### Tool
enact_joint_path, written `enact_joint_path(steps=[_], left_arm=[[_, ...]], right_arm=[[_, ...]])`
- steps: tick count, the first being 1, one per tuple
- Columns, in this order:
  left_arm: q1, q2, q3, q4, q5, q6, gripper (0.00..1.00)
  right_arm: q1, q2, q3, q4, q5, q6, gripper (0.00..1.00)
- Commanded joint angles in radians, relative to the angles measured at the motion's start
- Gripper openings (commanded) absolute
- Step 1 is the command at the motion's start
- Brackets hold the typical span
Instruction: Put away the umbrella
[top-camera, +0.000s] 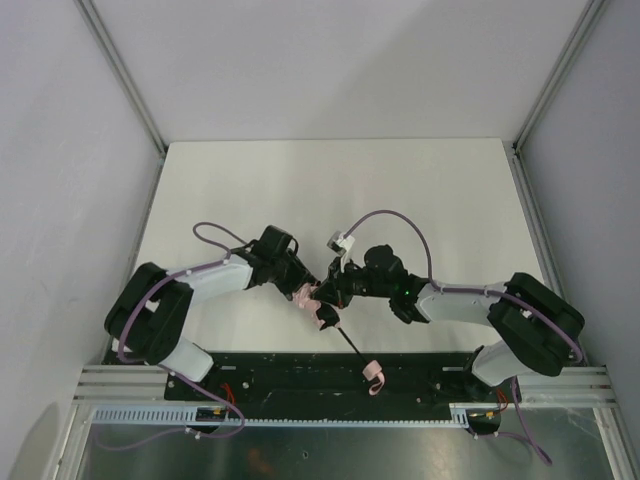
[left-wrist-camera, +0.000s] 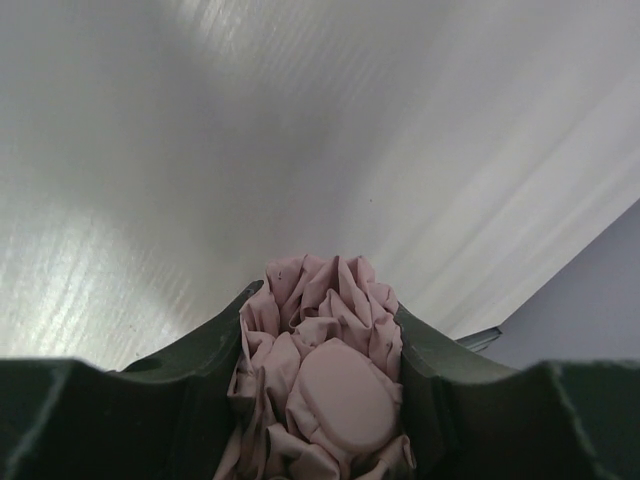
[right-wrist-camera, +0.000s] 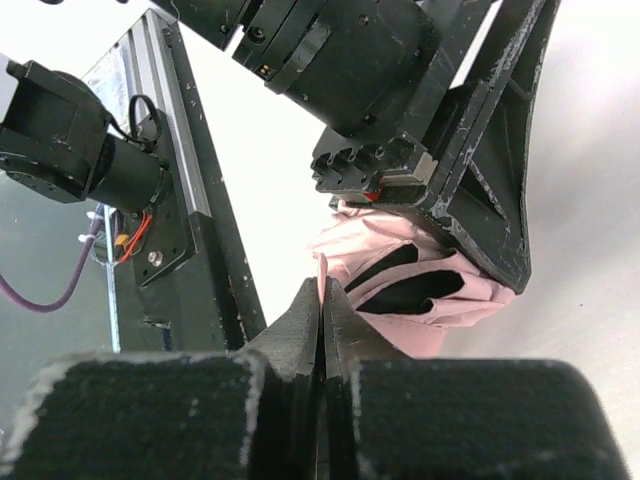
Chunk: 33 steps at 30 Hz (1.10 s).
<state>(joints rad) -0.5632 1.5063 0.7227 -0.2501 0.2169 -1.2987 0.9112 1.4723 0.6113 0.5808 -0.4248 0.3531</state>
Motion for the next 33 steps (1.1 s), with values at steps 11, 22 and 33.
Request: enact_joint_path(steps=[11, 22, 33], left_arm=[[0.1, 0.056, -0.011, 0.389, 0.186, 0.055, 0.0], [0.158, 0.049, -0.105, 0.492, 0.344, -0.139, 0.0], [0.158, 0.031, -0.123, 0.466, 0.247, -0.3, 0.0]], right_arm=[[-0.069, 0.084, 0.112, 0.168, -0.337, 0.11, 0.0], [-0.081, 0.203, 0.159, 0.136, -0.394, 0.065, 0.0], [0.018, 0.311, 0.198, 0.065, -0.142, -0.053, 0.0]])
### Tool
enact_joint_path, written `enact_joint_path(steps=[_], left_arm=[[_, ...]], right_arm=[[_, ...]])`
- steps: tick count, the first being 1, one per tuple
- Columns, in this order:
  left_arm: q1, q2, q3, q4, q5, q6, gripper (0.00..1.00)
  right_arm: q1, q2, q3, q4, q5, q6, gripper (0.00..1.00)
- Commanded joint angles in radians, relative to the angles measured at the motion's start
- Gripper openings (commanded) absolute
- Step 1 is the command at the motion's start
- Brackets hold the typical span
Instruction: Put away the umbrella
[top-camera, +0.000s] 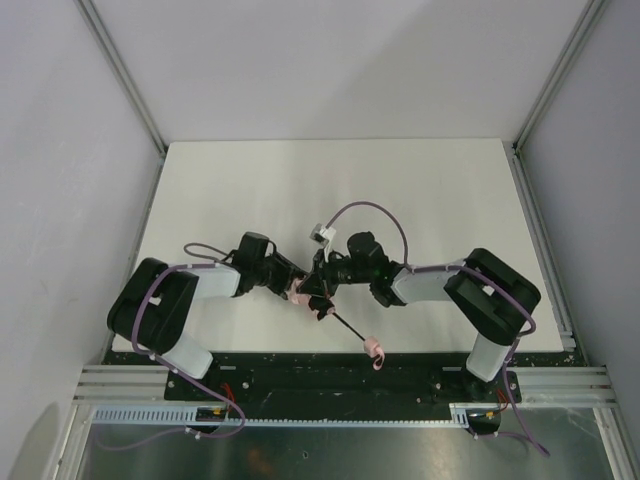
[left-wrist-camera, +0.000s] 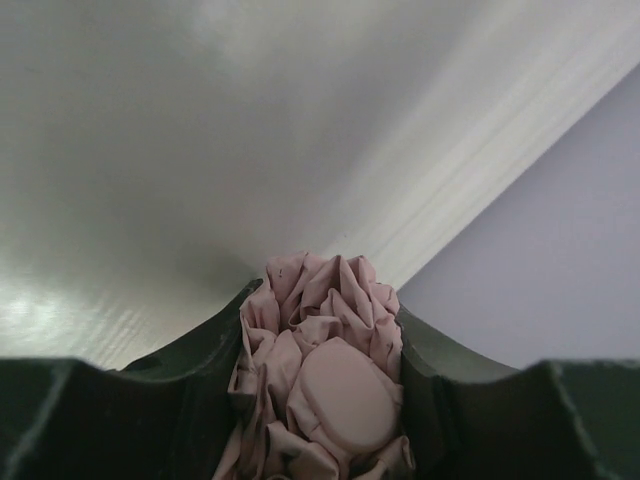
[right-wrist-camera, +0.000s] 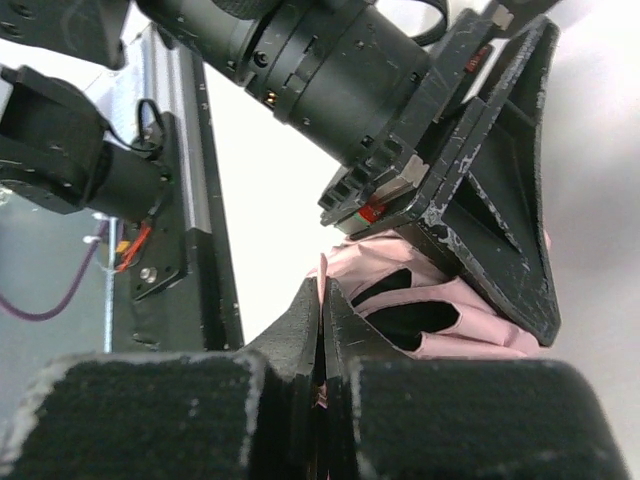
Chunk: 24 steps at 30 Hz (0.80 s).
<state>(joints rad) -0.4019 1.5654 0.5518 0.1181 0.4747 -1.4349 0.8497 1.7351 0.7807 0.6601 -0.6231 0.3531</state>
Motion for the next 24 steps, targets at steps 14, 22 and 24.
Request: enact_joint_path(steps=[14, 22, 24], left_arm=[[0.04, 0.038, 0.13, 0.069, 0.022, -0.128, 0.0], [0.056, 0.016, 0.14, 0.029, -0.047, -0.109, 0.0], [0.057, -0.001, 0.158, -0.023, -0.078, -0.09, 0.0]], right_arm=[[0.193, 0.117, 0.054, -0.022, -0.047, -0.096, 0.0], [0.315, 0.003, 0.052, -0.151, 0.32, -0.148, 0.0], [0.32, -0.002, 0.035, -0.192, 0.397, -0.178, 0.0]])
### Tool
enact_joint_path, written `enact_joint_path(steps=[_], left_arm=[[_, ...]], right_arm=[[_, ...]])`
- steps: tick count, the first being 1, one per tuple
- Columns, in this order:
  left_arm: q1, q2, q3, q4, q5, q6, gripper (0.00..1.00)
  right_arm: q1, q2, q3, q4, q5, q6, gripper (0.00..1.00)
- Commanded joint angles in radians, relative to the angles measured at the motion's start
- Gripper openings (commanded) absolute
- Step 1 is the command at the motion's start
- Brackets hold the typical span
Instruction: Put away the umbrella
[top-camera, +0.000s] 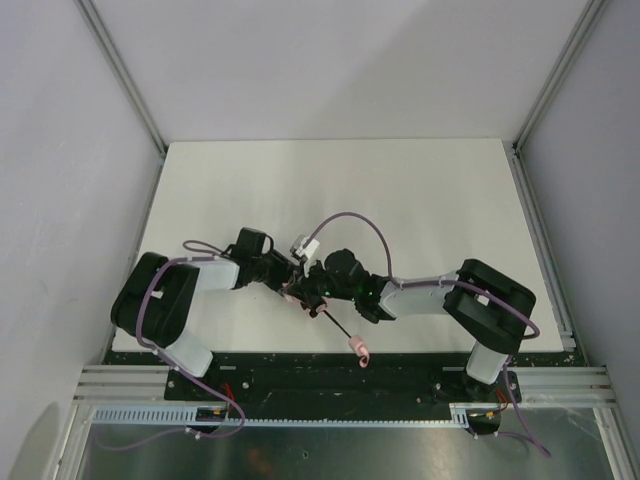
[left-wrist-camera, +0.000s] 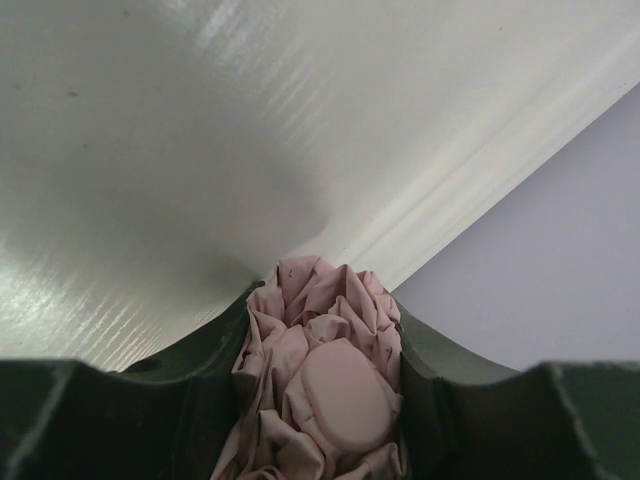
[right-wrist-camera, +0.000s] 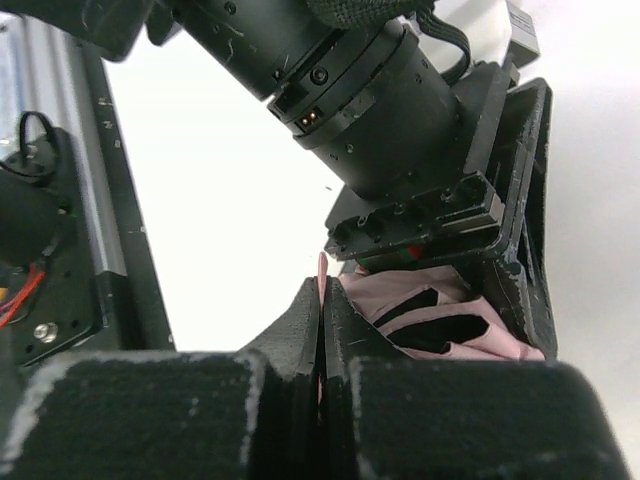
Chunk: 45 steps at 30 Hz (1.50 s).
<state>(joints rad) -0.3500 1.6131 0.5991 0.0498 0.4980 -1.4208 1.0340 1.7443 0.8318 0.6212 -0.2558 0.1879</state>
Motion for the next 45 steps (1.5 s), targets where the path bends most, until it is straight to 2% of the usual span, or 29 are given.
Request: enact_joint_path(steps=[1, 10, 21, 28, 35, 39, 45], left_arm=[[0.006, -0.053, 0.115, 0.031, -0.11, -0.1, 0.0], [0.029, -0.057, 0.186, -0.072, -0.138, -0.074, 0.0], [0.053, -0.01, 0.269, -0.165, -0.149, -0.03, 0.0], [0.057, 0.026, 0.318, -0.191, -0.152, -0.008, 0.0], [0.068, 0.081, 0.351, -0.209, -0.127, 0.034, 0.0], [0.09, 0.103, 0.355, -0.214, -0.118, 0.063, 0.0], [0.117, 0.137, 0.361, -0.227, -0.097, 0.105, 0.0]], right_arm=[[0.139, -0.014, -0.023, -0.169, 0.047, -0.029, 0.0], [0.141, 0.018, -0.029, -0.272, 0.081, -0.162, 0.0], [0.214, 0.038, -0.022, -0.339, 0.163, -0.168, 0.0], [0.281, 0.144, 0.093, -0.517, 0.308, -0.235, 0.0], [0.294, 0.203, 0.116, -0.578, 0.395, -0.227, 0.0], [0.274, 0.219, 0.113, -0.578, 0.352, -0.215, 0.0], [0.184, 0.253, 0.099, -0.529, 0.081, -0.196, 0.04]])
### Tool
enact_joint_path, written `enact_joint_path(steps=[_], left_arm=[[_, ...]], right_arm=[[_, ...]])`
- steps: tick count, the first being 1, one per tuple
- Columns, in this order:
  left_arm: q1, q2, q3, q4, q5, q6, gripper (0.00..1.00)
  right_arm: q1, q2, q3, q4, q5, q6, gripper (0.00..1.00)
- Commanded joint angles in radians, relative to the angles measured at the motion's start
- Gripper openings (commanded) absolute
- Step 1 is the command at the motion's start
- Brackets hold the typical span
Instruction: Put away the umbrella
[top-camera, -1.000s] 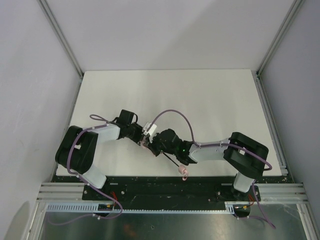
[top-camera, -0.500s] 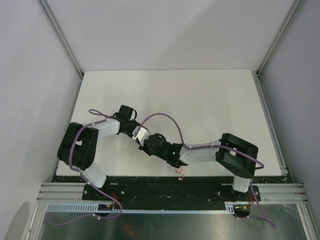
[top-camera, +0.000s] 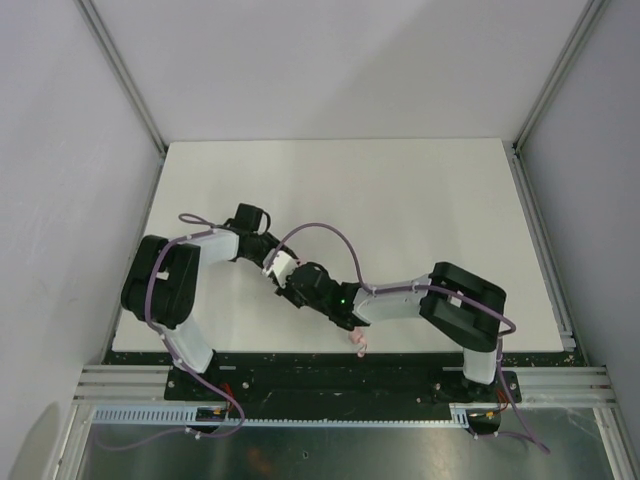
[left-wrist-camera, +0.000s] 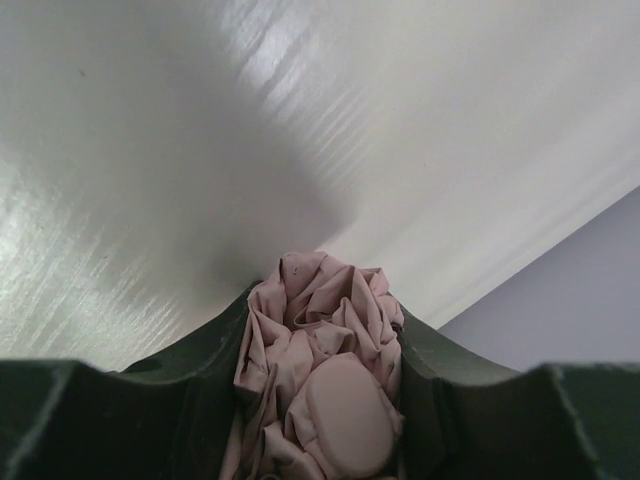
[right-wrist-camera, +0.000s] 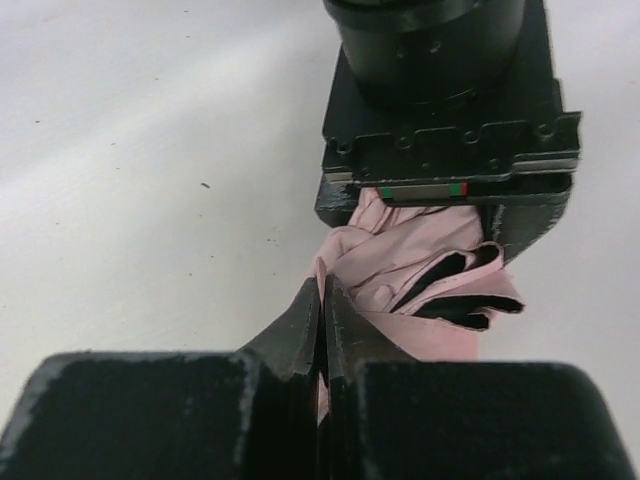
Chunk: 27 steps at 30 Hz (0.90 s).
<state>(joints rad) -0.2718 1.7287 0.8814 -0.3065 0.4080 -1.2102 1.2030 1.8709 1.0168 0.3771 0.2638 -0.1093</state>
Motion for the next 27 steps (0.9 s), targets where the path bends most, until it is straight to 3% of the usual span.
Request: enact_joint_path(steps=[1, 5, 10, 12, 14, 18, 22, 27], left_arm=[[0.043, 0.024, 0.076, 0.127, -0.014, -0.1, 0.0], [0.061, 0.049, 0.081, 0.119, -0.011, -0.091, 0.0], [0.067, 0.057, 0.081, 0.113, -0.016, -0.074, 0.0], [0.067, 0.053, 0.081, 0.109, -0.026, -0.066, 0.0], [0.069, 0.052, 0.081, 0.107, -0.035, -0.059, 0.0], [0.066, 0.032, 0.072, 0.105, -0.029, -0.044, 0.0], [0.066, -0.033, 0.068, 0.105, -0.03, 0.004, 0.0], [0.059, -0.162, 0.071, 0.108, -0.038, 0.093, 0.0]], right_arm=[[-0.002, 0.131, -0.087, -0.281, -0.491, 0.103, 0.05], [-0.052, 0.15, -0.089, -0.273, -0.587, 0.153, 0.05], [-0.083, 0.15, -0.09, -0.254, -0.538, 0.2, 0.04], [-0.082, 0.123, -0.089, -0.252, -0.545, 0.209, 0.12], [-0.067, 0.048, -0.089, -0.246, -0.573, 0.231, 0.28], [-0.023, -0.212, -0.089, -0.212, -0.595, 0.324, 0.56], [-0.04, -0.497, -0.09, -0.237, -0.618, 0.408, 0.63], [-0.111, -0.76, -0.09, -0.392, -0.483, 0.454, 0.71]])
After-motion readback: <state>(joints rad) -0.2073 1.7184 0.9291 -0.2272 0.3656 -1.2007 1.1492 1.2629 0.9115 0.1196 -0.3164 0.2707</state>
